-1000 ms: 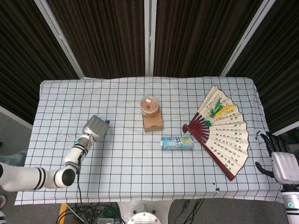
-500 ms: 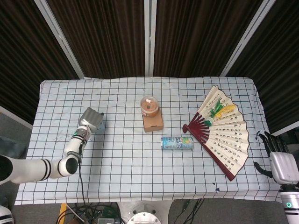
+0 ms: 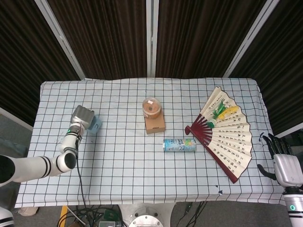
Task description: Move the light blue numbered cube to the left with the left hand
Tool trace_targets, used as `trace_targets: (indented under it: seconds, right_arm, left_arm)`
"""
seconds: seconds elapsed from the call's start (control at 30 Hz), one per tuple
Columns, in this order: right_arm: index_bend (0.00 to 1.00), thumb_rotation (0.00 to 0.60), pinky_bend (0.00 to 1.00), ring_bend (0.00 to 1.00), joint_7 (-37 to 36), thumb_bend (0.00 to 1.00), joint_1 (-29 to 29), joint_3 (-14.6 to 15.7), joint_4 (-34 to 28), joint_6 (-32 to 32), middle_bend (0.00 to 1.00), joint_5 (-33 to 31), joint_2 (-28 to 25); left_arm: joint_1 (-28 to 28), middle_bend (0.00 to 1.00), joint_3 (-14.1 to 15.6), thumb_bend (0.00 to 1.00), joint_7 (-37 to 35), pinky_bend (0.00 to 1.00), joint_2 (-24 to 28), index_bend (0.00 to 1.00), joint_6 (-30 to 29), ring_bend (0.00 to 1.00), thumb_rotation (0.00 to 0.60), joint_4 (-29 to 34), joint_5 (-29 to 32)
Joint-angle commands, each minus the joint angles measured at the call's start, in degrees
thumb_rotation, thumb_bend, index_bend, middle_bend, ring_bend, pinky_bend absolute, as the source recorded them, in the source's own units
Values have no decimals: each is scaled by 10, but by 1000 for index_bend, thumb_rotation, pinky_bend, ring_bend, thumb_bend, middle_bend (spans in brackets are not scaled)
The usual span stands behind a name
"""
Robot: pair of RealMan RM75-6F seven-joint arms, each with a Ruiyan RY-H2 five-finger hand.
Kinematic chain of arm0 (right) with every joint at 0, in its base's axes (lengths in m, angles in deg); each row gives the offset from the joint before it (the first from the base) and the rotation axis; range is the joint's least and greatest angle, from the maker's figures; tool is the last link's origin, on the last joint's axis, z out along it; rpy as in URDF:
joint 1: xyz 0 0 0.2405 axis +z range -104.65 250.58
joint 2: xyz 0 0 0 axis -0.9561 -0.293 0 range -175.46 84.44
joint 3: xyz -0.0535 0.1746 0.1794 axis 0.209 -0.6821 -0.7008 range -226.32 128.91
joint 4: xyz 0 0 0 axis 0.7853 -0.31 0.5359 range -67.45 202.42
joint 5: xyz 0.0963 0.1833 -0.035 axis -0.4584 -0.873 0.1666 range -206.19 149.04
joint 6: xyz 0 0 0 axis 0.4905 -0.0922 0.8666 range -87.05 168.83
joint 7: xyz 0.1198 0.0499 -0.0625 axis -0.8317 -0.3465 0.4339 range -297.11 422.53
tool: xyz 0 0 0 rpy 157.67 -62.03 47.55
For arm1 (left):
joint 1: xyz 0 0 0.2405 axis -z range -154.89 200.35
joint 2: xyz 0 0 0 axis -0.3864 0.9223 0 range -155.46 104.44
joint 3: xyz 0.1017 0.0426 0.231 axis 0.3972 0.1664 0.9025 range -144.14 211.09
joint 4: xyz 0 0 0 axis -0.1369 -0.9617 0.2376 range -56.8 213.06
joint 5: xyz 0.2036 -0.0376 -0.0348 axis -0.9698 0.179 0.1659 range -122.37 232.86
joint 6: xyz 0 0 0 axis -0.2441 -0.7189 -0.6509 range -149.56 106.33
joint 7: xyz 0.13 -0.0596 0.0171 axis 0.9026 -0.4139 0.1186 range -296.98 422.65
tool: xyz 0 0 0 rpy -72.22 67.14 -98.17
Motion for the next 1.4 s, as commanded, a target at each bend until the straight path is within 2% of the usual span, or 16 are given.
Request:
trace_targets:
  seconds: [0.03, 0.37, 0.53, 0.7, 0.8, 0.9, 0.93, 1.0, 1.07, 1.1, 1.17, 1.2, 1.27, 1.3, 1.33, 1.4]
  right_arm:
    - [0, 600, 0, 0, 1, 202, 0, 0, -1, 1, 0, 0, -1]
    - [0, 600, 0, 0, 6, 202, 0, 1, -5, 1, 0, 2, -1]
    - [0, 600, 0, 0, 8, 202, 0, 1, -7, 3, 0, 4, -2]
    - [0, 600, 0, 0, 10, 202, -1, 1, -11, 7, 0, 5, -3]
    - [0, 600, 0, 0, 8, 203, -3, 1, -13, 11, 0, 8, -5]
    - [0, 600, 0, 0, 0, 202, -5, 0, -12, 17, 0, 9, -8]
    - [0, 600, 0, 0, -4, 202, -6, -1, -10, 18, 0, 9, -8]
    - [0, 600, 0, 0, -9, 202, -7, -1, -7, 18, 0, 8, -10]
    - [0, 600, 0, 0, -13, 202, -7, -2, -7, 18, 0, 9, -11]
    - [0, 600, 0, 0, -13, 202, -6, -2, -8, 19, 0, 10, -11]
    - [0, 600, 0, 0, -11, 203, -6, -2, -13, 22, 0, 15, -13]
    - [0, 600, 0, 0, -8, 202, -5, -2, -15, 24, 0, 17, -13]
    - [0, 600, 0, 0, 0, 201, -5, -2, -22, 25, 0, 21, -14]
    - [0, 600, 0, 0, 3, 200, -4, -1, -25, 24, 0, 23, -14]
    - [0, 600, 0, 0, 6, 199, -4, 1, -30, 22, 0, 24, -13]
    - [0, 600, 0, 0, 8, 188, -3, 6, -36, 18, 0, 30, -13]
  left_arm:
    - [4, 860, 7, 678, -1, 932, 7, 222, 0, 902, 600, -1, 14]
    - [5, 860, 24, 686, -4, 932, 17, 235, 2, 902, 600, 4, 45]
    - [3, 860, 26, 687, -13, 932, 23, 242, -4, 901, 600, 11, 42]
    - [-11, 860, 12, 690, -47, 932, 34, 136, -29, 902, 600, 19, 0]
    - [-53, 855, -10, 679, -122, 920, 41, 113, -118, 897, 600, 36, -110]
    - [-138, 829, -17, 651, -259, 881, 43, 114, -287, 880, 600, 65, -303]
    - [-182, 820, -11, 617, -326, 870, 37, 120, -367, 873, 600, 65, -390]
    - [-250, 788, 0, 497, -421, 846, 21, 164, -479, 849, 600, 55, -493]
    - [-321, 730, 18, 386, -492, 805, 4, 216, -571, 785, 600, 42, -567]
    - [-347, 671, 29, 327, -504, 760, -1, 233, -598, 706, 600, 37, -588]
    - [-402, 510, 63, 222, -512, 606, -2, 230, -632, 477, 600, 34, -621]
    - [-422, 361, 79, 144, -510, 442, 1, 214, -635, 287, 600, 38, -629]
    - [-456, 171, 120, 44, -515, 220, 22, 159, -617, 86, 600, 56, -648]
    - [-466, 90, 138, 13, -524, 134, 35, 122, -599, 28, 600, 70, -654]
    - [-477, 53, 154, 4, -532, 98, 53, 101, -577, 11, 600, 91, -654]
    - [-489, 0, 165, 0, -537, 39, 72, 76, -557, 0, 600, 112, -659]
